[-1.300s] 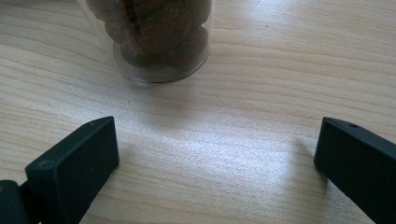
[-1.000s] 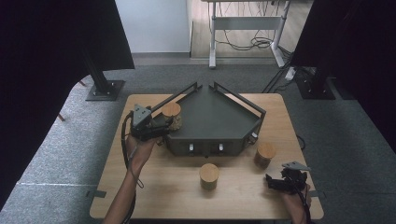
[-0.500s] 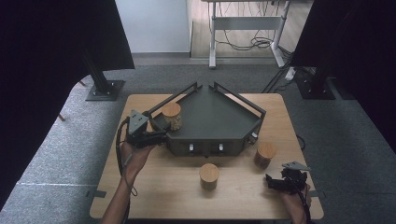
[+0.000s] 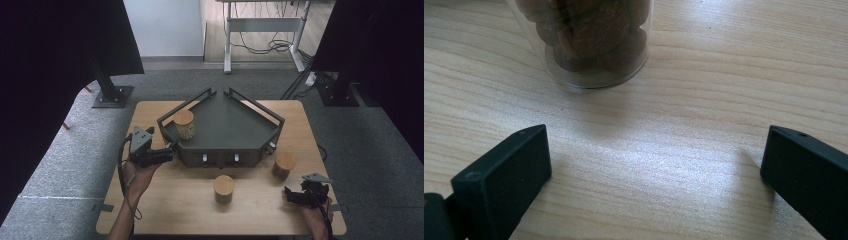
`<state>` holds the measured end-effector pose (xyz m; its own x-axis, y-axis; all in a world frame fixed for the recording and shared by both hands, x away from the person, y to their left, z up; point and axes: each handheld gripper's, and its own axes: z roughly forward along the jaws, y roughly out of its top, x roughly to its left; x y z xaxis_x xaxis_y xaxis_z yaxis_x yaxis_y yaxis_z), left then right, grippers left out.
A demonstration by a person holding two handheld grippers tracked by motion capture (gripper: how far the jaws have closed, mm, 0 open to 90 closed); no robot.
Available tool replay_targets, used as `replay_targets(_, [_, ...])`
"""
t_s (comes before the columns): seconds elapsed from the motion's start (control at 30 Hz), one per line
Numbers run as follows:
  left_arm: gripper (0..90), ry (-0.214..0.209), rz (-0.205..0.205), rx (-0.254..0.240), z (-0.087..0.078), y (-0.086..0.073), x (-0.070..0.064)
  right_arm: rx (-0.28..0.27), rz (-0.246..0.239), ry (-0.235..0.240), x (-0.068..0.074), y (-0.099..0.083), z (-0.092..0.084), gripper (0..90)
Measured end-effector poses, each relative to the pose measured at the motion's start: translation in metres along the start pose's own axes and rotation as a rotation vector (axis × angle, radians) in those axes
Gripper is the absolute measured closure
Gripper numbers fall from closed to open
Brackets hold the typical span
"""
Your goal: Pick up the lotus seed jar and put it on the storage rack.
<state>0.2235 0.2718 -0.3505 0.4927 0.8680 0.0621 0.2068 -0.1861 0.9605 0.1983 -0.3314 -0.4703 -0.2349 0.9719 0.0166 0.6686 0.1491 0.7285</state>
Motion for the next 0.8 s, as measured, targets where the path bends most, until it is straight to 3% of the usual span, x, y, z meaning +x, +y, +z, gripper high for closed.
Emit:
replay_targets(0.53, [7.2,0.016,0.050,0.010,-0.025,-0.017,-0.011,0.001,0.001,-0.001,0.001,0.000,0.000,0.0])
replay_targets(0.8, [7.2,0.009,0.047,0.019,-0.031,-0.025,-0.014,0.000,0.001,-0.002,0.001,0.000,0.000,0.0])
